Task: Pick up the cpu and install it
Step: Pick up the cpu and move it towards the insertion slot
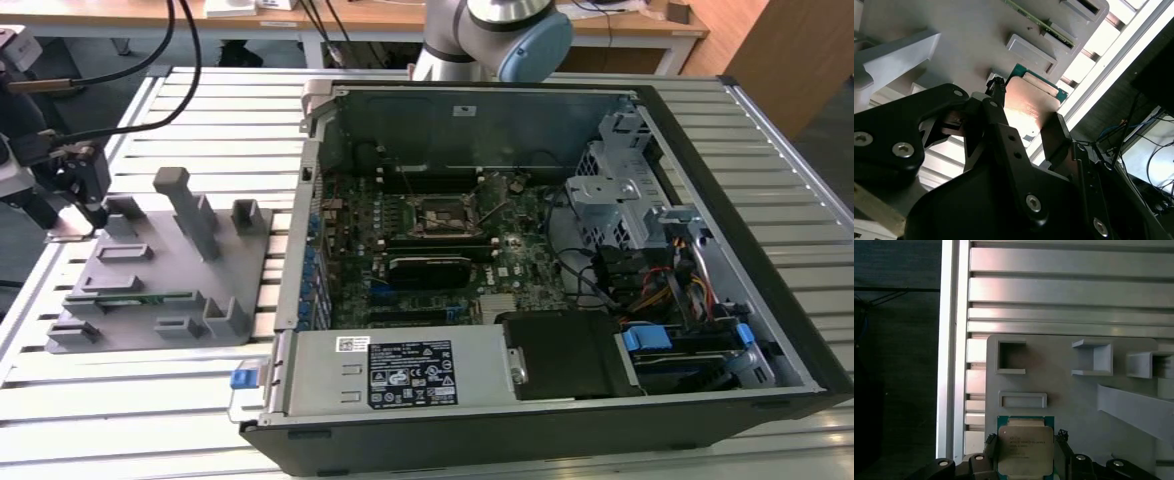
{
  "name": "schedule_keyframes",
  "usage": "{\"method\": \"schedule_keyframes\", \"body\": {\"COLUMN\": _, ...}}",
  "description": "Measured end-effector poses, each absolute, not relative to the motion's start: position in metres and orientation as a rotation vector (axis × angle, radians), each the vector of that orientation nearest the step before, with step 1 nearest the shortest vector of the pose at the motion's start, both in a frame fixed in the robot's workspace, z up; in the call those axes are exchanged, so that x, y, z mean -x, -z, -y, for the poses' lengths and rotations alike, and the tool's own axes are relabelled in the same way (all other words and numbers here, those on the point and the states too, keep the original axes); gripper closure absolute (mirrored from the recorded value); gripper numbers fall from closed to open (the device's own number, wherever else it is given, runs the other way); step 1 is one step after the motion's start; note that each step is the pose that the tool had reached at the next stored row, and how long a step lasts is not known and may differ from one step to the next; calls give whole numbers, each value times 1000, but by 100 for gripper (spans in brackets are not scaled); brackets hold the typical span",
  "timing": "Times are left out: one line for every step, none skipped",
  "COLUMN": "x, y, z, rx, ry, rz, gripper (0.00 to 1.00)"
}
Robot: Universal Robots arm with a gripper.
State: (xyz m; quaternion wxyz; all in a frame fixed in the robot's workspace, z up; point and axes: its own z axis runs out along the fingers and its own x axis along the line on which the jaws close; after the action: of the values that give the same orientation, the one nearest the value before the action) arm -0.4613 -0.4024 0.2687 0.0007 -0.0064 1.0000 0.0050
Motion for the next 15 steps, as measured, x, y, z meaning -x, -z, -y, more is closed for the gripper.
{"method": "schedule_keyframes", "body": {"x": 461, "y": -269, "z": 402, "rx": 20, "ry": -16, "rz": -3140, "gripper": 47}}
{"method": "schedule_keyframes", "body": {"x": 461, "y": -270, "z": 402, "rx": 20, "ry": -16, "rz": -3140, "gripper": 47}}
{"method": "schedule_keyframes", "body": {"x": 461, "y": -271, "z": 402, "rx": 20, "ry": -16, "rz": -3140, "gripper": 47}}
{"method": "schedule_keyframes", "body": {"x": 461, "y": -272, "z": 402, "rx": 20, "ry": -16, "rz": -3140, "gripper": 47}}
{"method": "schedule_keyframes", "body": {"x": 461, "y": -273, "z": 402, "rx": 20, "ry": -16, "rz": -3140, "gripper": 47}}
{"method": "schedule_keyframes", "body": {"x": 461, "y": -274, "z": 402, "rx": 20, "ry": -16, "rz": -3140, "gripper": 47}}
{"method": "schedule_keyframes", "body": {"x": 461, "y": -274, "z": 402, "rx": 20, "ry": -16, "rz": -3140, "gripper": 47}}
{"method": "schedule_keyframes", "body": {"x": 461, "y": -276, "z": 402, "rx": 20, "ry": -16, "rz": -3140, "gripper": 47}}
{"method": "schedule_keyframes", "body": {"x": 461, "y": -277, "z": 402, "rx": 20, "ry": -16, "rz": -3140, "gripper": 47}}
{"method": "schedule_keyframes", "body": {"x": 461, "y": -278, "z": 402, "rx": 20, "ry": -16, "rz": -3140, "gripper": 47}}
{"method": "schedule_keyframes", "body": {"x": 461, "y": -279, "z": 402, "rx": 20, "ry": -16, "rz": -3140, "gripper": 47}}
{"method": "schedule_keyframes", "body": {"x": 461, "y": -280, "z": 402, "rx": 20, "ry": -16, "rz": -3140, "gripper": 47}}
{"method": "schedule_keyframes", "body": {"x": 461, "y": -281, "z": 402, "rx": 20, "ry": -16, "rz": -3140, "gripper": 47}}
{"method": "schedule_keyframes", "body": {"x": 461, "y": -282, "z": 402, "rx": 20, "ry": -16, "rz": -3140, "gripper": 47}}
{"method": "schedule_keyframes", "body": {"x": 461, "y": -282, "z": 401, "rx": 20, "ry": -16, "rz": -3140, "gripper": 47}}
